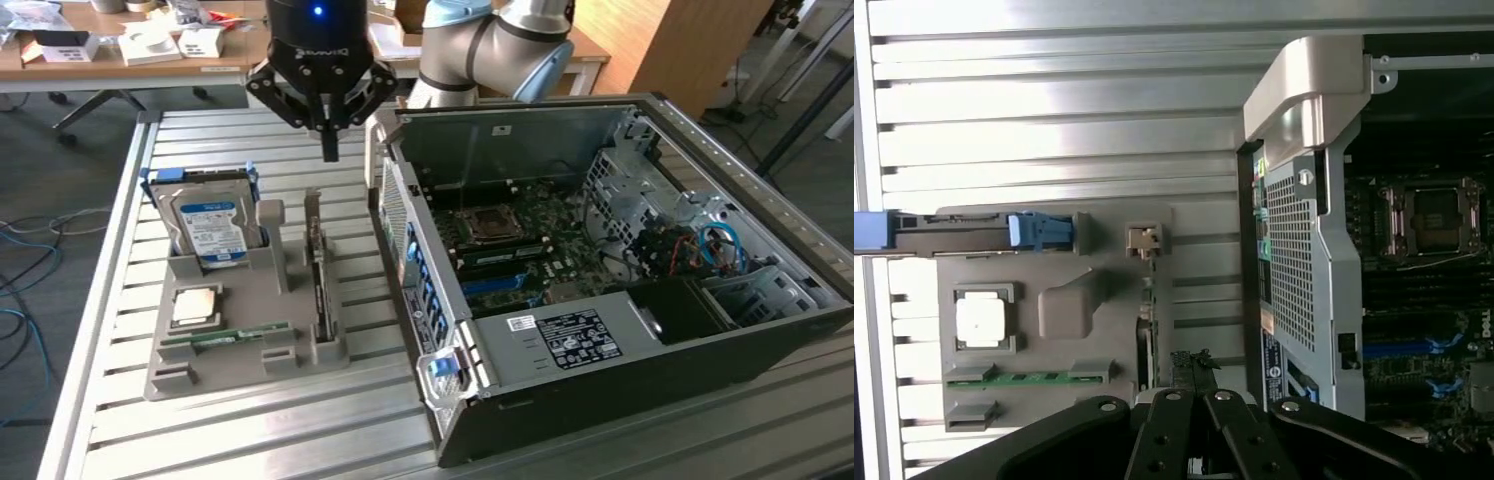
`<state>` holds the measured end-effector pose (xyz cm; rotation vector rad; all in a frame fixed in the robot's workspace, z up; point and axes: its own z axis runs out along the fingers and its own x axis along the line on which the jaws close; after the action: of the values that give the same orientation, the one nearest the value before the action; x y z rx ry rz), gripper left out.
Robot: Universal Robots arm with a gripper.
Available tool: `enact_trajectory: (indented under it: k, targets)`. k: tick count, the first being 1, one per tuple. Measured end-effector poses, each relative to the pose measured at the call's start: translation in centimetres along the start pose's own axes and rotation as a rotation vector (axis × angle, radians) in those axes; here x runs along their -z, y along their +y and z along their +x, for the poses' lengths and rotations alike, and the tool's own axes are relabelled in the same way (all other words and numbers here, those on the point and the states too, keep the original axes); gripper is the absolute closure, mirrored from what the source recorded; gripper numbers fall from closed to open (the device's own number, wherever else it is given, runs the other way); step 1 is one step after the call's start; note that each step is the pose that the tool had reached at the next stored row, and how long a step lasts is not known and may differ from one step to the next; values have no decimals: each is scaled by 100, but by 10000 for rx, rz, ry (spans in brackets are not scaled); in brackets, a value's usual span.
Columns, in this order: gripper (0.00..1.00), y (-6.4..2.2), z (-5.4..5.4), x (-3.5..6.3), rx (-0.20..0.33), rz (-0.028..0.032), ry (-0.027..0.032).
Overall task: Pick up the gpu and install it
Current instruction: 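Reach for the gpu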
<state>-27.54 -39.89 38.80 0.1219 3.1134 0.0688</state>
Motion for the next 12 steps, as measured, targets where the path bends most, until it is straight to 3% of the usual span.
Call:
enact_trajectory:
  k: [12]
  targets:
    - [89,-4,50,-2,0,0,1]
